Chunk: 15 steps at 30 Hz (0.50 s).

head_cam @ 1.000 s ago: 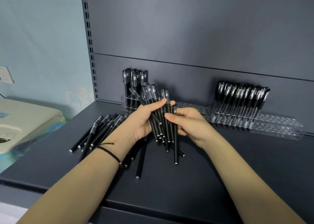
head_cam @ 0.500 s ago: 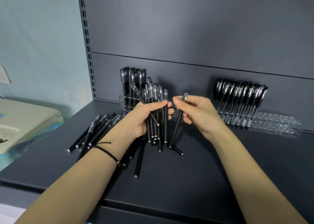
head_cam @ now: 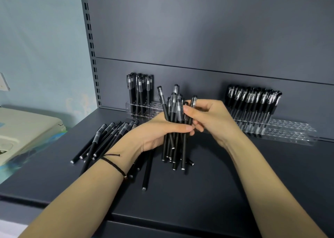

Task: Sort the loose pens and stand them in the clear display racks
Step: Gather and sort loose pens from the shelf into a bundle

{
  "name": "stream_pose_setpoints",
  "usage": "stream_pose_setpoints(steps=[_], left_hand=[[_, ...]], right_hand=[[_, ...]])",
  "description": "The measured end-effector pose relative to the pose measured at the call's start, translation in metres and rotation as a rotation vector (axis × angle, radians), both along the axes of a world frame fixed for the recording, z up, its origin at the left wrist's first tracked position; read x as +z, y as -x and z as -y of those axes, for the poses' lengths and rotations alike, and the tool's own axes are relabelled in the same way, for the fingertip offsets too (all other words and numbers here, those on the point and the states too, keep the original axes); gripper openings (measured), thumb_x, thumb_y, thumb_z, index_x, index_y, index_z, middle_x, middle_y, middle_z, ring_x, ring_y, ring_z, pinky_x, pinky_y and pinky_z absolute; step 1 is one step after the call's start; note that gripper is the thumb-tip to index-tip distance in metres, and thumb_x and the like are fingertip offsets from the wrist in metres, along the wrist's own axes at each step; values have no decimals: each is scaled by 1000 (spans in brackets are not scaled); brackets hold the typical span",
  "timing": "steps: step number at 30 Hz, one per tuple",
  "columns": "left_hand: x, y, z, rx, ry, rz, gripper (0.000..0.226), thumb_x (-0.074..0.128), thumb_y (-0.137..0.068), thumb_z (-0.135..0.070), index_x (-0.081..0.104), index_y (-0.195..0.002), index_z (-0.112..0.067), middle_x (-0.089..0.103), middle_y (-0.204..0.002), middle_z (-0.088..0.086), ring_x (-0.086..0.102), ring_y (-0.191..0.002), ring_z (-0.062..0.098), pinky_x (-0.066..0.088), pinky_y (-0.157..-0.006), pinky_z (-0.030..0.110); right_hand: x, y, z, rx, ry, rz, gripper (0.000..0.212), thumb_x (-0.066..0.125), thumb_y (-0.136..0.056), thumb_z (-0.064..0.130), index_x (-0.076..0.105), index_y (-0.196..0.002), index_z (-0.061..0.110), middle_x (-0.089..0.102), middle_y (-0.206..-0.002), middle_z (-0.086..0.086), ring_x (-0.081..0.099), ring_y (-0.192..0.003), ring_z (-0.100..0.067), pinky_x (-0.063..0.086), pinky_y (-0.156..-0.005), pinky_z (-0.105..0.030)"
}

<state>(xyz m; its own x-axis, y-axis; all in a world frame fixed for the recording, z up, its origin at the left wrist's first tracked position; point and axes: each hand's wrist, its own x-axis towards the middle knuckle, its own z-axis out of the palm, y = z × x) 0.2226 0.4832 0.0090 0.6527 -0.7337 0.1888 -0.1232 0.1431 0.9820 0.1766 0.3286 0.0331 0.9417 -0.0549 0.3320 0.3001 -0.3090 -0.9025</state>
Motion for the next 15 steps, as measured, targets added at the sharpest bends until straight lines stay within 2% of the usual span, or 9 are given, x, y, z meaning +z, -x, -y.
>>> stream_pose_setpoints(steps=[2, 4, 6, 8, 10, 12, 13, 15], left_hand=[[1, 2, 1, -1, -21, 21, 21, 63, -85, 5, 66, -101, -8, 72, -88, 0, 67, -82, 12, 53, -78, 22], [3, 4, 2, 51, -7, -24, 20, 64, -85, 4, 67, -98, -11, 72, -81, 0, 67, -76, 11, 54, -74, 22], [3, 5, 3, 115, 19, -66, 15, 65, -86, 2, 67, -92, -11, 69, -70, 0, 66, -71, 12, 54, -69, 20], [4, 5, 5, 133, 3, 4, 12, 66, -85, 2, 65, -88, -9, 68, -68, 1, 65, -73, 13, 54, -70, 18], [5, 9, 9, 110, -16, 87, 13, 65, -85, 5, 63, -90, -7, 67, -68, 3, 65, -72, 14, 55, -72, 22], [7, 12, 13, 107, 1, 122, 16, 65, -84, 9, 62, -92, -5, 65, -71, 6, 64, -69, 14, 55, -70, 27], [7, 12, 14, 115, 10, 134, 17, 65, -84, 10, 62, -91, -5, 64, -72, 7, 64, -70, 13, 54, -71, 27], [6, 10, 15, 128, 2, 151, 16, 66, -83, 9, 63, -87, -6, 66, -75, 7, 66, -74, 12, 52, -77, 25]], right_hand=[[2, 3, 0, 0, 39, 23, 21, 69, -89, 20, 69, -68, 16, 49, -51, -4, 45, -41, -12, 42, -48, -22], [6, 4, 1, -22, 82, 32, 22, 67, -90, 28, 71, -70, 20, 50, -54, -2, 44, -46, -10, 41, -51, -19], [11, 4, 0, -61, 62, 29, 21, 62, -91, 40, 74, -93, 22, 59, -72, 3, 50, -58, -9, 43, -59, -18], [17, 2, 0, -73, 38, 57, 43, 60, -84, 52, 62, -121, 30, 63, -107, 11, 60, -83, -1, 46, -73, -17], [24, 1, -4, -11, 147, 88, 66, 63, -71, 60, 47, -133, 44, 53, -128, 14, 54, -109, 8, 42, -91, -17], [32, 0, -10, 83, 267, 107, 77, 75, -68, 56, 39, -136, 53, 48, -136, 17, 46, -126, 0, 36, -104, -27], [36, -1, -11, 123, 291, 122, 80, 81, -69, 48, 38, -136, 54, 50, -136, 18, 48, -127, -3, 36, -107, -30], [41, -2, -11, 187, 300, 142, 77, 83, -73, 29, 44, -136, 48, 57, -129, 15, 56, -118, 0, 41, -103, -21]])
